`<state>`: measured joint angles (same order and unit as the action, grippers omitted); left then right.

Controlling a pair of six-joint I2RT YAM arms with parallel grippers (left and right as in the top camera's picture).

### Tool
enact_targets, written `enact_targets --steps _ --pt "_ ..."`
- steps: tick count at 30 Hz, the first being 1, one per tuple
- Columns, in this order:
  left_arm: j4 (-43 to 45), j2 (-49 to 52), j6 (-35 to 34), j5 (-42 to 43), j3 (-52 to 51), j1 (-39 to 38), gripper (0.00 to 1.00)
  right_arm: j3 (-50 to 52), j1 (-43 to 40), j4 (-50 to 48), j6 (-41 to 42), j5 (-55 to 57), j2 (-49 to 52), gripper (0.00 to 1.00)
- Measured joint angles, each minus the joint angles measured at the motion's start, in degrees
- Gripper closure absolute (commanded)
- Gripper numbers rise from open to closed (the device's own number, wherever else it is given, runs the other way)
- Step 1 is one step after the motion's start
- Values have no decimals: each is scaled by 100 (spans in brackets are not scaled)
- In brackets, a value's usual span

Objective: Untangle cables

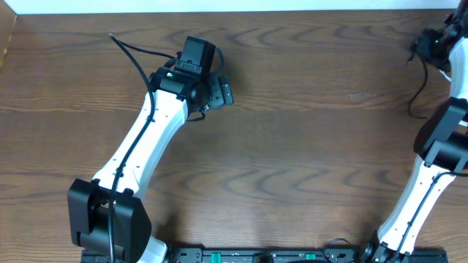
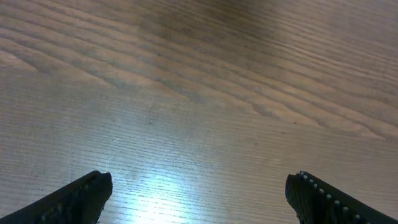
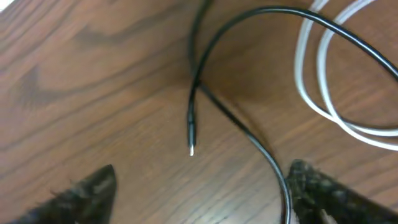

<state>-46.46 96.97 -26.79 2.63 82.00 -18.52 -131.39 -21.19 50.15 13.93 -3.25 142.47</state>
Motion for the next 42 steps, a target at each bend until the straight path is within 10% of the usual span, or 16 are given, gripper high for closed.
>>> enact_targets --steps 42 --pt "0 0 -2 0 0 0 6 -39 2562 4140 -1279 -898 -4336 1"
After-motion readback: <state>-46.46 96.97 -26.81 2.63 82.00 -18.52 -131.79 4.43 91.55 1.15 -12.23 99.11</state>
